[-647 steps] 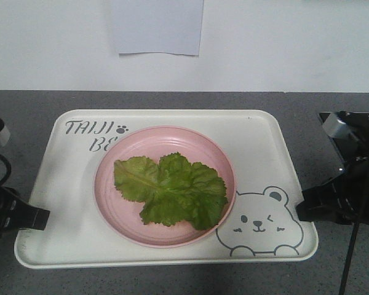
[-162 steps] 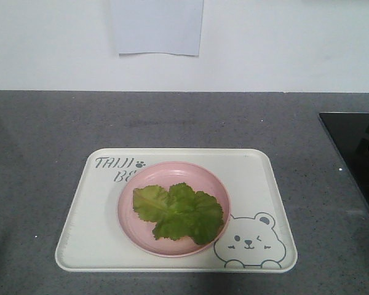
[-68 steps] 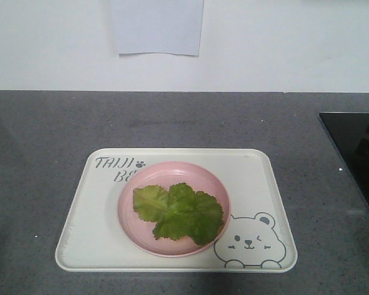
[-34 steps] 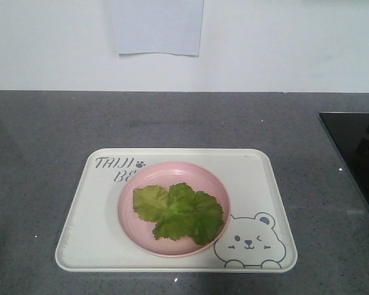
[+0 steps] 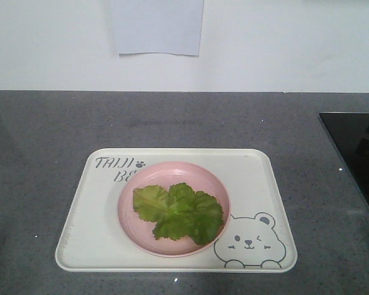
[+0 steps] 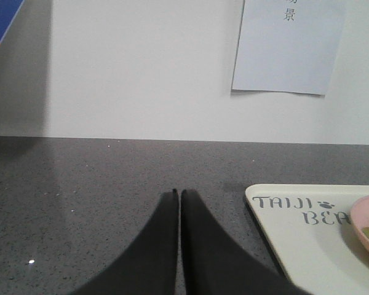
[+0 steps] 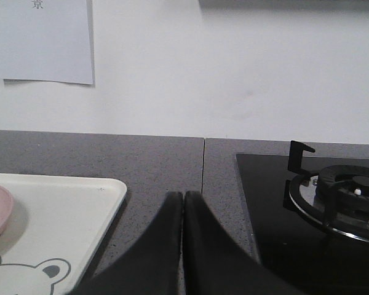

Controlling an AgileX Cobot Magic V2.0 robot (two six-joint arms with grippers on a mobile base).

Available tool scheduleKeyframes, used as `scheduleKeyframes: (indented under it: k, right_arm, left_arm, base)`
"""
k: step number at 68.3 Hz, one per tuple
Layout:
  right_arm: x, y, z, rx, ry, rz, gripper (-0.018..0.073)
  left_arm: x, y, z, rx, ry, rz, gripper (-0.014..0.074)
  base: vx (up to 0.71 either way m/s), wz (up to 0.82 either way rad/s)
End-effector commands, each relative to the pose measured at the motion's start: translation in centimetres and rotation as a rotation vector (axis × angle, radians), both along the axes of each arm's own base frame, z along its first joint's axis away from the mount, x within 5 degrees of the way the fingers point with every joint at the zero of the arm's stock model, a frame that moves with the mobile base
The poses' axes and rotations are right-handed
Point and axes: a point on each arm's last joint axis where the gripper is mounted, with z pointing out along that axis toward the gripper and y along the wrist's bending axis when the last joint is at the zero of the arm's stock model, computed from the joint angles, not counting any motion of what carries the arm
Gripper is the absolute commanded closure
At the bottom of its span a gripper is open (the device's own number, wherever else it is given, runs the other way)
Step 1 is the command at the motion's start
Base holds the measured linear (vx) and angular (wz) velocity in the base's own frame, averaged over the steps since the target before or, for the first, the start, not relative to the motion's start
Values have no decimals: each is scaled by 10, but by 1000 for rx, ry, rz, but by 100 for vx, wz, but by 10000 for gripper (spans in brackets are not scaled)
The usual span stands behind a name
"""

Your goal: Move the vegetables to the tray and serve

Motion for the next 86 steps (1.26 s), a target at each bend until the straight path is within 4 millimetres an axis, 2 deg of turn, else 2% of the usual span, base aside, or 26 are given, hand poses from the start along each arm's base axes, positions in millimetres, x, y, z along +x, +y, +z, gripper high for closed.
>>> scheduleKeyframes:
  k: [1,12,86]
  right_arm:
    - [-1,1,5,19,-122,7,565]
    - [1,1,-10,25,-89,8,564]
    - [1,1,-10,20,-86,8,564]
  left_arm:
    - [-1,0,-1,-6,-64,1,603]
    - [-1,0,-1,-6,-63,1,604]
    - [-1,0,-1,-6,-63,1,603]
  base:
    - [0,0]
    - [0,0]
    - [0,0]
